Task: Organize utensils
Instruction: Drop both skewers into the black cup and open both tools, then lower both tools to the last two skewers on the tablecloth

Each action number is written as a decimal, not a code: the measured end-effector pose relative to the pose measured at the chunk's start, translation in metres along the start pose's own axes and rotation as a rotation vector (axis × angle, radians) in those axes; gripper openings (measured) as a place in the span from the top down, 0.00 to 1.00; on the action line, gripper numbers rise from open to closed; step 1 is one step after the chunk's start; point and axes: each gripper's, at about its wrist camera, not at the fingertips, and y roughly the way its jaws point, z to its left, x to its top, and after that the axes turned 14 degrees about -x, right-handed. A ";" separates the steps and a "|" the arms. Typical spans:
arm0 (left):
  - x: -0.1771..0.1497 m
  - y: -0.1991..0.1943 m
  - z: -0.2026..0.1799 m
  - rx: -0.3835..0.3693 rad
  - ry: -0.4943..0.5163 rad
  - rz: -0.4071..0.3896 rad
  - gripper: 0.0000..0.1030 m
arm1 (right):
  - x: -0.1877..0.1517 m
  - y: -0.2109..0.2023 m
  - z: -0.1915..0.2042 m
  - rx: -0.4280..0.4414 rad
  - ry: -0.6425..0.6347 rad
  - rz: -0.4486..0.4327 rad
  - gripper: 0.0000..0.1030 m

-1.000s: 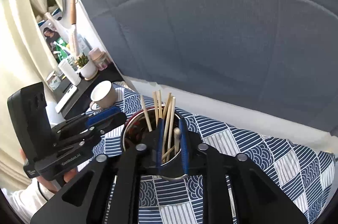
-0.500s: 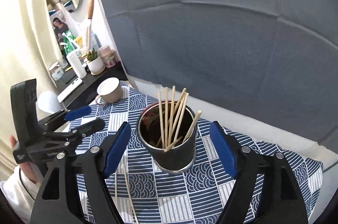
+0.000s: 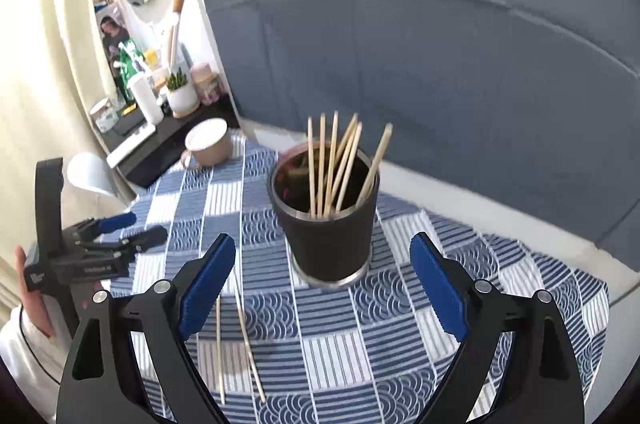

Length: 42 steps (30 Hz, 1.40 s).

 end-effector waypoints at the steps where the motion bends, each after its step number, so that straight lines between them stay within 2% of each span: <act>1: -0.005 0.001 0.004 0.010 -0.007 0.013 0.06 | -0.005 0.002 0.001 -0.002 -0.004 0.007 0.18; 8: -0.042 0.015 0.028 0.067 -0.070 0.131 0.06 | -0.046 0.030 0.011 0.038 -0.024 0.088 0.17; 11: -0.057 0.023 0.035 0.058 -0.098 0.191 0.06 | -0.064 0.045 0.017 0.061 -0.017 0.129 0.17; 18: -0.081 0.035 0.039 0.044 -0.149 0.251 0.06 | -0.096 0.075 0.035 0.068 -0.049 0.217 0.17; 21: -0.087 0.041 0.036 0.048 -0.156 0.272 0.06 | -0.107 0.083 0.041 0.096 -0.073 0.236 0.17; 25: -0.087 0.050 0.031 0.068 -0.142 0.292 0.06 | -0.119 0.092 0.052 0.128 -0.119 0.262 0.17; 35: -0.085 0.076 0.020 0.072 -0.159 0.342 0.06 | -0.135 0.116 0.082 0.127 -0.271 0.311 0.17; 42: -0.080 0.090 0.014 0.138 -0.126 0.360 0.06 | -0.131 0.131 0.095 0.148 -0.320 0.329 0.17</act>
